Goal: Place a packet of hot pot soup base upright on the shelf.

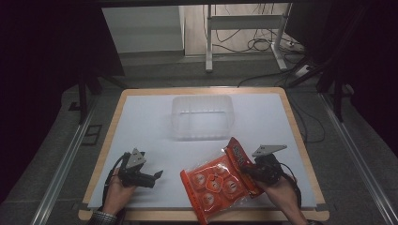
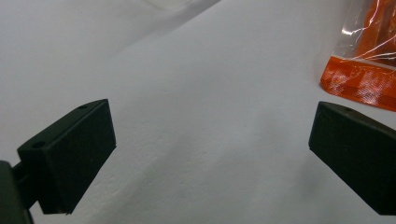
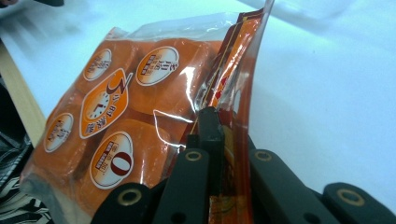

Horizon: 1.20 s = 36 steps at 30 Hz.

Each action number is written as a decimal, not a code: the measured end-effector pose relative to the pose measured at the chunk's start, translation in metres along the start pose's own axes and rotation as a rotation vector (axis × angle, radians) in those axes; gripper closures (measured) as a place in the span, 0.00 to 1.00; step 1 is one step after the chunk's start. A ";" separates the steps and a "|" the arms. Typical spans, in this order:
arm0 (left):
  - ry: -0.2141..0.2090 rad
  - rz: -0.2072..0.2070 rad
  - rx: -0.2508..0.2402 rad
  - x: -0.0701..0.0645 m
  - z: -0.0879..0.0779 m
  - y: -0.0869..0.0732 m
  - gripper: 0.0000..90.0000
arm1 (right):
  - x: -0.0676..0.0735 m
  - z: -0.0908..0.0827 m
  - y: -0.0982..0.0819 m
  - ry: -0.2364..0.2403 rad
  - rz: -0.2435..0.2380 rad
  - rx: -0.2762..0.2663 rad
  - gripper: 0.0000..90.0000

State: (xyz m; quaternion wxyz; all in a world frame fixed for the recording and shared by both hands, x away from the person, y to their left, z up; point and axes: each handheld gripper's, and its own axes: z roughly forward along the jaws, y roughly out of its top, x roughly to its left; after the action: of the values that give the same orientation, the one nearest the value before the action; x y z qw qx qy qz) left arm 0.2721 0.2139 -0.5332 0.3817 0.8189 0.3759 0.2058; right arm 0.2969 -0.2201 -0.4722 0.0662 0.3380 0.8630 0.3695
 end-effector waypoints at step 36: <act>0.002 0.006 -0.002 0.000 -0.001 0.000 0.00 | 0.021 -0.060 0.077 0.127 -0.092 -0.092 0.99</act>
State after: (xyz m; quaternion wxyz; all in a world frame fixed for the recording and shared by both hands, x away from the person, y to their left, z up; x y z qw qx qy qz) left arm 0.2716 0.2140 -0.5323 0.3815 0.8196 0.3735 0.2081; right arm 0.3002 -0.2043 -0.3736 0.0438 0.2704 0.8621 0.4262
